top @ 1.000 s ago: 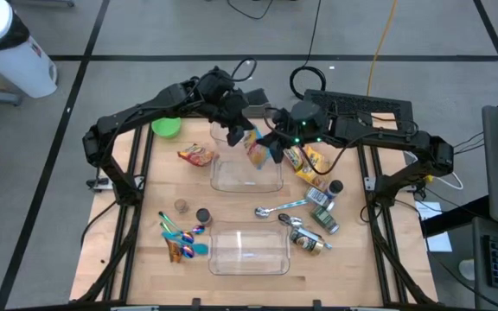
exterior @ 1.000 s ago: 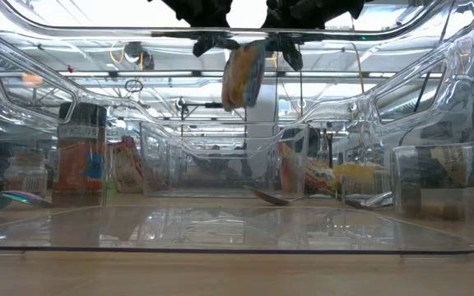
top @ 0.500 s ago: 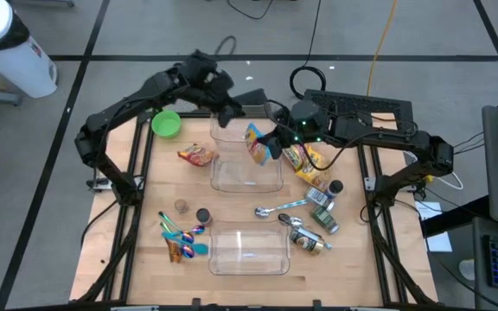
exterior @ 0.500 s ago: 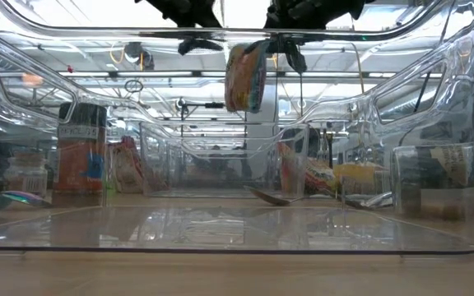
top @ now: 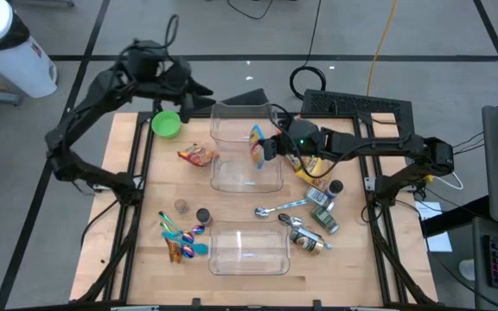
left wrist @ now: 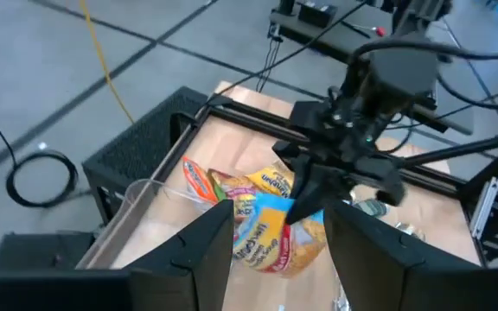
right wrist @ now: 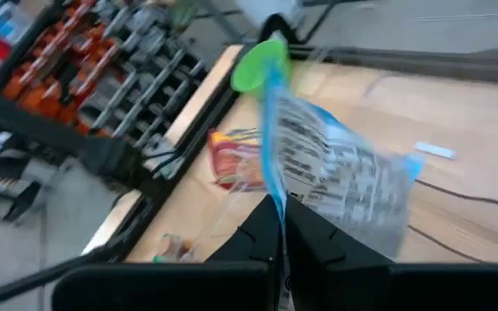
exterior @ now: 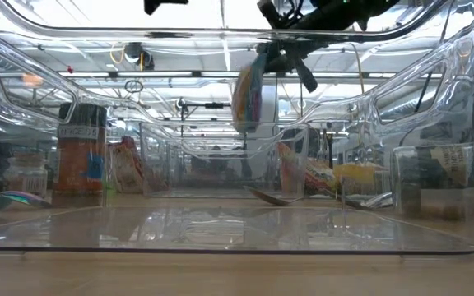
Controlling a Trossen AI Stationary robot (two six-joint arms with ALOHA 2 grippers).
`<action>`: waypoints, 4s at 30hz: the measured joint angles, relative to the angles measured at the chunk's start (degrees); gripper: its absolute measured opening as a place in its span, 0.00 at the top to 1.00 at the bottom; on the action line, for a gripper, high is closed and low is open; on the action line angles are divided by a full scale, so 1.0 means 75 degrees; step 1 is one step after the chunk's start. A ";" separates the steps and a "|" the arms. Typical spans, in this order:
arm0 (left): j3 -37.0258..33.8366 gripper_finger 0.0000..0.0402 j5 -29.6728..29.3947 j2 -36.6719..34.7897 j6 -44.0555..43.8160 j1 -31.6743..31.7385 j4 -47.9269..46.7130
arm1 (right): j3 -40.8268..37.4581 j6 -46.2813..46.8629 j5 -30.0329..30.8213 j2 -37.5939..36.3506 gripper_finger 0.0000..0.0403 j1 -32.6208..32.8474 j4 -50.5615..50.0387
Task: Pick & Place Food Item
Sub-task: Put the blue noodle pack into the middle transparent bin
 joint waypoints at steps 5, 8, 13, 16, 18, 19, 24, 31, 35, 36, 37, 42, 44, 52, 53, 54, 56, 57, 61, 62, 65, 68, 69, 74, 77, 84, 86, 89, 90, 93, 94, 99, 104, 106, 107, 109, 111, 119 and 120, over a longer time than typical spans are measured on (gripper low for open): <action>-0.0003 0.54 0.0000 -0.0152 0.0238 0.0000 -0.0340 | -0.0217 0.0635 0.0876 0.0000 1.00 0.0404 -0.0012; -0.0003 0.54 0.0164 -0.0183 0.0305 -0.0026 -0.0633 | -0.0323 0.0850 0.1318 0.0000 1.00 0.0650 -0.0047; -0.0117 0.54 0.0399 -0.0177 0.0438 -0.0208 -0.0725 | -0.0649 0.1195 0.1777 0.0000 1.00 0.0862 -0.0044; -0.0312 0.54 0.0407 -0.0177 0.0453 -0.0336 -0.0528 | -0.0856 0.1532 0.1785 0.0000 1.00 0.0923 -0.0041; -0.0462 0.54 0.0399 -0.0174 0.0384 -0.0445 -0.0397 | -0.0971 0.1618 0.1833 0.0000 1.00 0.0995 -0.0036; -0.0520 0.54 0.0402 -0.0172 0.0377 -0.0479 -0.0392 | -0.1022 0.1633 0.1868 0.0000 1.00 0.1025 -0.0035; -0.0786 0.54 0.0399 -0.0174 0.0384 -0.0658 -0.0307 | -0.1209 0.2185 0.2023 0.0000 1.00 0.1193 0.0011; -0.1341 0.54 0.0405 -0.0172 0.0051 -0.0846 0.0279 | -0.1343 0.2674 0.2529 0.0000 1.00 0.1457 0.0598; -0.1594 0.54 0.0400 -0.0172 0.0002 -0.0893 0.0570 | -0.1343 0.2622 0.2594 0.0000 1.00 0.1521 0.0960; -0.1637 0.54 0.0399 -0.0169 0.0000 -0.0900 0.0607 | -0.1343 0.2649 0.2589 0.0000 1.00 0.1539 0.0941; -0.1671 0.54 0.0402 -0.0169 -0.0002 -0.0902 0.0651 | -0.1343 0.2647 0.2592 0.0000 1.00 0.1555 0.0935; -0.1722 0.54 0.0402 -0.0172 -0.0032 -0.0901 0.0721 | -0.1343 0.2594 0.2687 0.0000 1.00 0.1713 0.1249; -0.1725 0.54 0.0399 -0.0172 -0.0028 -0.0901 0.0726 | -0.1343 0.2592 0.2830 0.0000 1.00 0.1793 0.1327; -0.1725 0.54 0.0399 -0.0172 -0.0059 -0.0903 0.0865 | -0.1343 0.2574 0.2990 0.0000 1.00 0.2004 0.1136; -0.1725 0.54 0.0396 -0.0172 -0.0057 -0.0901 0.0864 | -0.1343 0.2566 0.2988 0.0000 1.00 0.2004 0.1083; -0.1725 0.54 0.0396 -0.0172 -0.0059 -0.0904 0.0864 | -0.1343 0.2560 0.2992 0.0000 1.00 0.2001 0.1035; -0.1725 0.54 0.0396 -0.0172 -0.0057 -0.0904 0.0864 | -0.1343 0.2559 0.3008 0.0000 1.00 0.1996 0.0990; -0.1725 0.54 0.0396 -0.0172 -0.0057 -0.0904 0.0864 | -0.1343 0.2559 0.3009 0.0000 1.00 0.1996 0.0956; -0.1725 0.54 0.0396 -0.0172 -0.0057 -0.0904 0.0864 | -0.1343 0.2559 0.2999 0.0000 1.00 0.1996 0.0673; -0.1725 0.54 0.0396 -0.0172 -0.0058 -0.0904 0.0864 | -0.1343 0.2559 0.2987 0.0000 1.00 0.1996 0.0583; -0.1725 0.54 0.0396 -0.0172 -0.0103 -0.0904 0.0861 | -0.1343 0.2559 0.2979 0.0000 1.00 0.1996 0.0396; -0.1725 0.54 0.0399 -0.0172 -0.0121 -0.0904 0.0861 | -0.1343 0.2571 0.2977 0.0000 1.00 0.1996 0.0180; -0.1725 0.54 0.0399 -0.0172 -0.0123 -0.0904 0.0861 | -0.1343 0.2580 0.2979 0.0000 1.00 0.1991 0.0122; -0.1725 0.54 0.0399 -0.0172 -0.0133 -0.0904 0.0861 | -0.1349 0.2712 0.2953 0.0301 1.00 0.1975 0.0074; -0.1725 0.54 0.0403 -0.0172 -0.0151 -0.0906 0.0861 | -0.1335 0.2757 0.2952 0.0464 1.00 0.1936 0.0348; -0.1725 0.54 0.0403 -0.0169 -0.0171 -0.1011 0.0858 | -0.1343 0.2816 0.2950 0.0466 1.00 0.1929 0.0286; -0.1725 0.54 0.0402 -0.0169 -0.0171 -0.1064 0.0858 | -0.1343 0.2838 0.2942 0.0466 1.00 0.1932 0.0233; -0.1725 0.54 0.0402 -0.0169 -0.0169 -0.1124 0.0859 | -0.1374 0.3013 0.2781 0.0466 1.00 0.1929 0.0188; -0.1725 0.54 0.0399 -0.0169 -0.0169 -0.1152 0.0860 | -0.1454 0.3026 0.2773 0.0466 1.00 0.1932 0.0285; -0.1725 0.54 0.0399 -0.0169 -0.0168 -0.1199 0.0858 | -0.1839 0.3379 0.2770 0.0463 1.00 0.1932 0.0652; -0.1725 0.54 0.0399 -0.0169 -0.0168 -0.1210 0.0858 | -0.2004 0.3507 0.2764 0.0466 1.00 0.1932 0.0843; -0.1725 0.54 0.0399 -0.0169 -0.0203 -0.1210 0.0858 | -0.2530 0.3841 0.2791 0.0463 1.00 0.1940 0.1945; -0.1725 0.54 0.0396 -0.0169 -0.0214 -0.1210 0.0860 | -0.2570 0.3719 0.2790 0.0463 1.00 0.1940 0.1958; -0.1725 0.54 0.0396 -0.0169 -0.0214 -0.1210 0.0861 | -0.2570 0.3655 0.2783 0.0463 1.00 0.1940 0.1955; -0.1725 0.54 0.0396 -0.0169 -0.0220 -0.1210 0.0861 | -0.2570 0.3630 0.2774 0.0463 1.00 0.1940 0.1954; -0.1725 0.54 0.0393 -0.0169 -0.0223 -0.1210 0.0866 | -0.2570 0.3623 0.2776 0.0463 1.00 0.1940 0.1903; -0.1725 0.54 0.0393 -0.0169 -0.0226 -0.1210 0.0866 | -0.2570 0.3620 0.2776 0.0463 1.00 0.1940 0.1819; -0.1724 0.54 0.0385 -0.0169 -0.0291 -0.1210 0.0877 | -0.2570 0.3620 0.2778 0.0460 1.00 0.1932 0.1615; -0.1724 0.54 0.0381 -0.0169 -0.0307 -0.1210 0.0880 | -0.2570 0.3620 0.2776 0.0460 1.00 0.1932 0.1582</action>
